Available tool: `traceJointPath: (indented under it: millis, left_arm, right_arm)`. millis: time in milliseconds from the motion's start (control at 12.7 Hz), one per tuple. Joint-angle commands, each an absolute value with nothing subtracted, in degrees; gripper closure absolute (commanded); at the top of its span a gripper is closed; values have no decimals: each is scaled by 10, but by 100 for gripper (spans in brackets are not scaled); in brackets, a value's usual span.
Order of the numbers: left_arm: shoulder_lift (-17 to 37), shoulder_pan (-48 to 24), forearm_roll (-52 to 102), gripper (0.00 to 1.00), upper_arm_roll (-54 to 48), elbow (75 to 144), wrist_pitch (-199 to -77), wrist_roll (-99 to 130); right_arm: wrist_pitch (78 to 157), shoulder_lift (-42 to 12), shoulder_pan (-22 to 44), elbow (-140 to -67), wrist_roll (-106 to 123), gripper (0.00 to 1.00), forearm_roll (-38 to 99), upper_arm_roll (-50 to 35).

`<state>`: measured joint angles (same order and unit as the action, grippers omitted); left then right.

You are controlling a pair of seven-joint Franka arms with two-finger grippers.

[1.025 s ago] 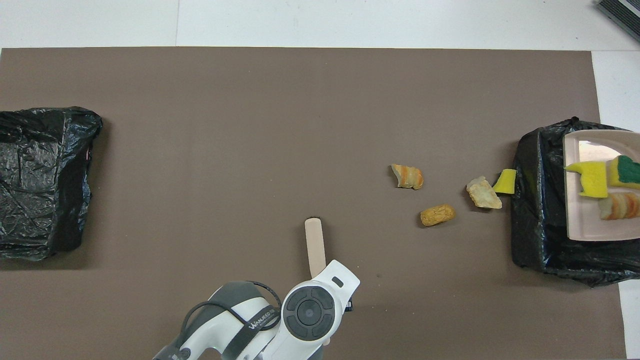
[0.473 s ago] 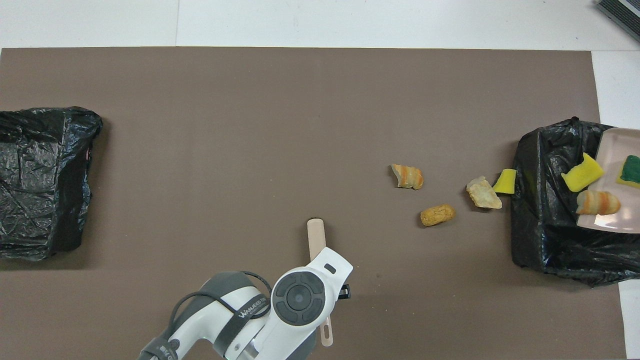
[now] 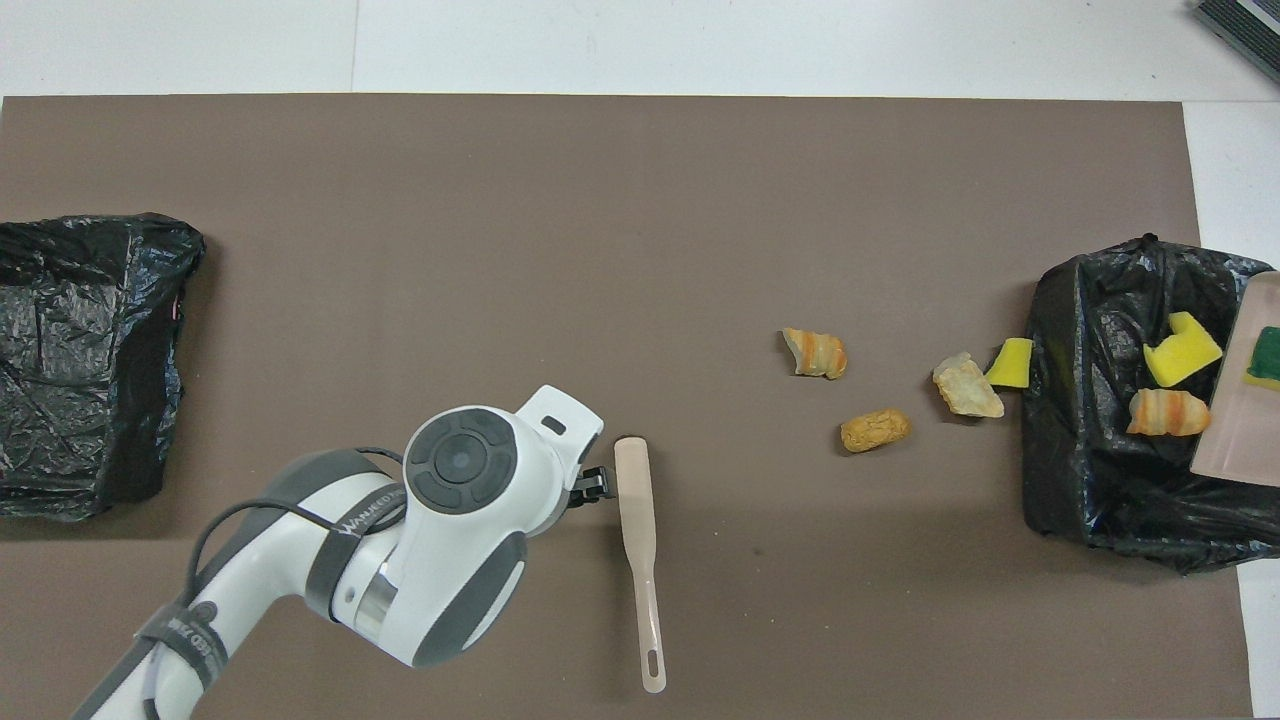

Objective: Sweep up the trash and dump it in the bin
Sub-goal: 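Tip the dustpan with the right gripper to dump debris into the bag, then bring the dustpan back with the right gripper and set it down centrally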

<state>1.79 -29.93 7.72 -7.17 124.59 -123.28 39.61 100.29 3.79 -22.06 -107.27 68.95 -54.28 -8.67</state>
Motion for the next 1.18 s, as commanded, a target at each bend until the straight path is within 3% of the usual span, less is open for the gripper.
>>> traceJointPath:
  millis: [0, 315, 552, 1025, 1104]
  left_arm:
    - [0, -238, 66, 0, -77, 1239, -1206, 339]
    - [-59, -123, 66, 0, -77, 1240, -1122, 182]
    - [-113, -42, 65, 0, -76, 1229, -1060, 71]
    - [-111, 27, 21, 0, -73, 1032, -927, 27]
    - [-117, 32, 25, 0, -71, 1025, -909, 27]
  right_arm:
    - [970, 74, -201, -1079, 674, 100, -586, -97]
    - [955, 99, -159, -1088, 671, 100, -674, -101]
    - [942, 102, -157, -1087, 679, 100, -665, -103]
    - [941, 98, -142, -1071, 693, 100, -450, -104]
    - [941, 95, -145, -1066, 696, 100, -399, -103]
